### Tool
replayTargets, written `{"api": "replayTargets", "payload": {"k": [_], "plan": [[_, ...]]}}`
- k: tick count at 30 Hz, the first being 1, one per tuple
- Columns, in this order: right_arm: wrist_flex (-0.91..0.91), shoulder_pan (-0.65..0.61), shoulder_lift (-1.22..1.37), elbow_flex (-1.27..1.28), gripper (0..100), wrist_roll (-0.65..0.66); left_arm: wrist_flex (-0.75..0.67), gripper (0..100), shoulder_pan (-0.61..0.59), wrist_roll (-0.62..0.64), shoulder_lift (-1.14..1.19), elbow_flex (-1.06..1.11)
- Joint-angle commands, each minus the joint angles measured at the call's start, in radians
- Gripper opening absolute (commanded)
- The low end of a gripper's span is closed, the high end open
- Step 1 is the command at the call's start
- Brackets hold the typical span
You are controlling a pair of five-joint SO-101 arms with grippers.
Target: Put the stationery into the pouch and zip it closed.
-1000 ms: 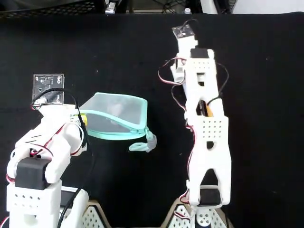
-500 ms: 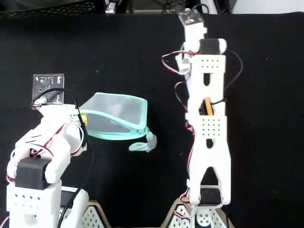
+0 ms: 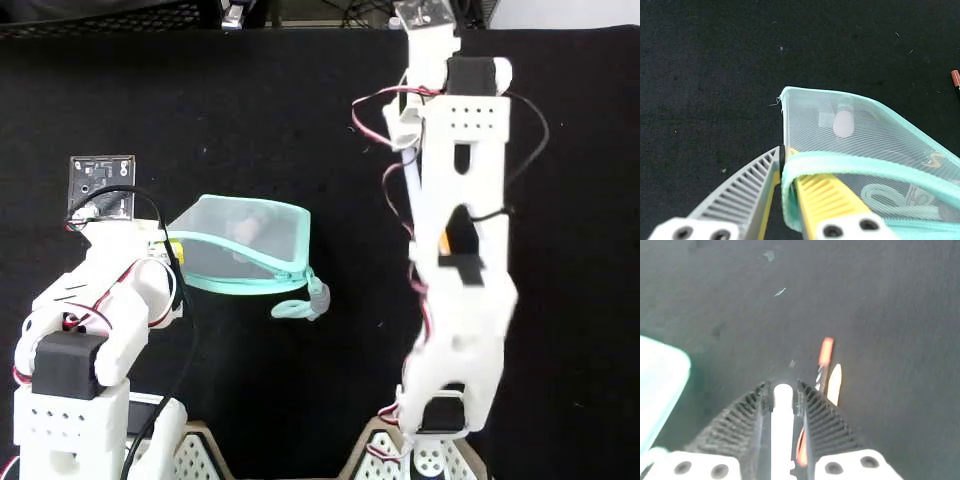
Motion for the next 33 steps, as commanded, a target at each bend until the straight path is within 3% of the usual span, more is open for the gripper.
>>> {"api": "replayTargets", "payload": {"k": [1, 4, 9, 15, 19, 25, 33], "plan": [[-0.028, -0.080, -0.349, 0.355, 1.2, -0.009, -0.023, 3, 0.002, -0.002, 0.003, -0.007], [-0.158, -0.147, -0.578, 0.700, 1.2, -0.011, -0.023, 3, 0.002, -0.002, 0.003, -0.008], [-0.537, -0.199, -0.862, 1.317, 1.2, -0.008, -0.023, 3, 0.002, -0.002, 0.003, -0.008], [-0.795, -0.198, -0.926, 1.679, 1.2, -0.005, -0.023, 3, 0.004, -0.002, 0.003, -0.007], [-0.827, -0.198, -0.871, 1.727, 2.9, -0.005, -0.023, 3, 0.004, -0.002, 0.003, -0.007], [-0.687, -0.198, -0.719, 1.618, 22.0, -0.005, -0.023, 3, 0.004, -0.002, 0.003, -0.005], [-0.559, -0.198, -0.564, 1.429, 22.2, -0.005, -0.023, 3, 0.004, -0.002, 0.003, -0.004]]}}
